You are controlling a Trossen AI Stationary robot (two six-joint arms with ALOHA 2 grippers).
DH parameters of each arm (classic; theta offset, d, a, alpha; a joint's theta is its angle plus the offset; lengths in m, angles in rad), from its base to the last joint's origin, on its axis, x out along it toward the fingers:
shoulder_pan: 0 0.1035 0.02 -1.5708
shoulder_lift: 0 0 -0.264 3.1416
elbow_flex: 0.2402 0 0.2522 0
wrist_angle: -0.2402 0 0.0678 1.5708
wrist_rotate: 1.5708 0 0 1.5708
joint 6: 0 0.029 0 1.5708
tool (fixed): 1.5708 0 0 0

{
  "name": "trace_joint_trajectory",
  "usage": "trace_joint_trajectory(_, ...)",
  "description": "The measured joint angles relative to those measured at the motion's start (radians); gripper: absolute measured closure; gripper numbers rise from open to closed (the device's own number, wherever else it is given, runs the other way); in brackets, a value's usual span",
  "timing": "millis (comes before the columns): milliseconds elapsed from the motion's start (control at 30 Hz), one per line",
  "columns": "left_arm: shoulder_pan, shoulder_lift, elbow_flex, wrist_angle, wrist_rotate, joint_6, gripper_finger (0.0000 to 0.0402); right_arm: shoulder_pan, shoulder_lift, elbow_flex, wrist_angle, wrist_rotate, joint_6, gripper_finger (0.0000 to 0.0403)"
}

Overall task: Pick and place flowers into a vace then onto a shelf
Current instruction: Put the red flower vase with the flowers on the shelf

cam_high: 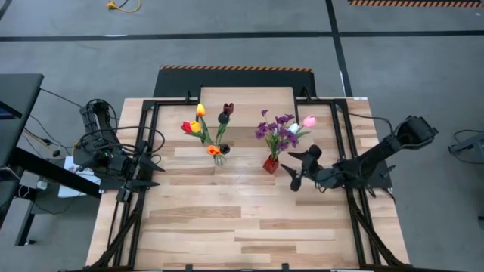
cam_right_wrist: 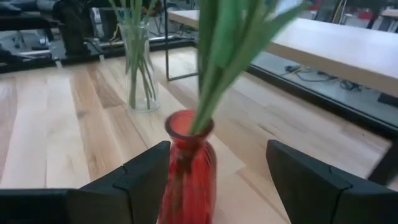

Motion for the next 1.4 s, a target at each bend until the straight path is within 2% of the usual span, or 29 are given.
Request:
trace_joint_trajectory(233, 0.000, 0.000, 0.000, 0.000, 0.000, -0.001, 0.0217, 0.000, 0.088, 0.039, 0.000, 0.000, -0.017, 0.0142)
trace_joint_trajectory(533, 0.000, 0.000, 0.000, 0.000, 0.012, -0.014, 0.0217, 0.000, 0.103, 0.038, 0.001, -0.004, 0.018, 0.0142)
trace_joint_trajectory(700, 0.000, 0.000, 0.000, 0.000, 0.012, -0.016, 0.0217, -0.018, 0.103, 0.038, 0.001, -0.086, 0.027, 0.0142)
trace_joint_trajectory(900, 0.000, 0.000, 0.000, 0.000, 0.013, -0.016, 0.0217, -0.055, 0.103, 0.038, -0.004, -0.114, 0.026, 0.0142)
trace_joint_trajectory(1133, 0.000, 0.000, 0.000, 0.000, 0.013, -0.016, 0.0217, -0.105, 0.103, 0.038, 0.000, -0.207, 0.022, 0.0142)
trace_joint_trajectory(1400, 0.000, 0.000, 0.000, 0.000, 0.013, -0.017, 0.0217, -0.143, 0.103, 0.038, 0.000, -0.258, 0.018, 0.0142)
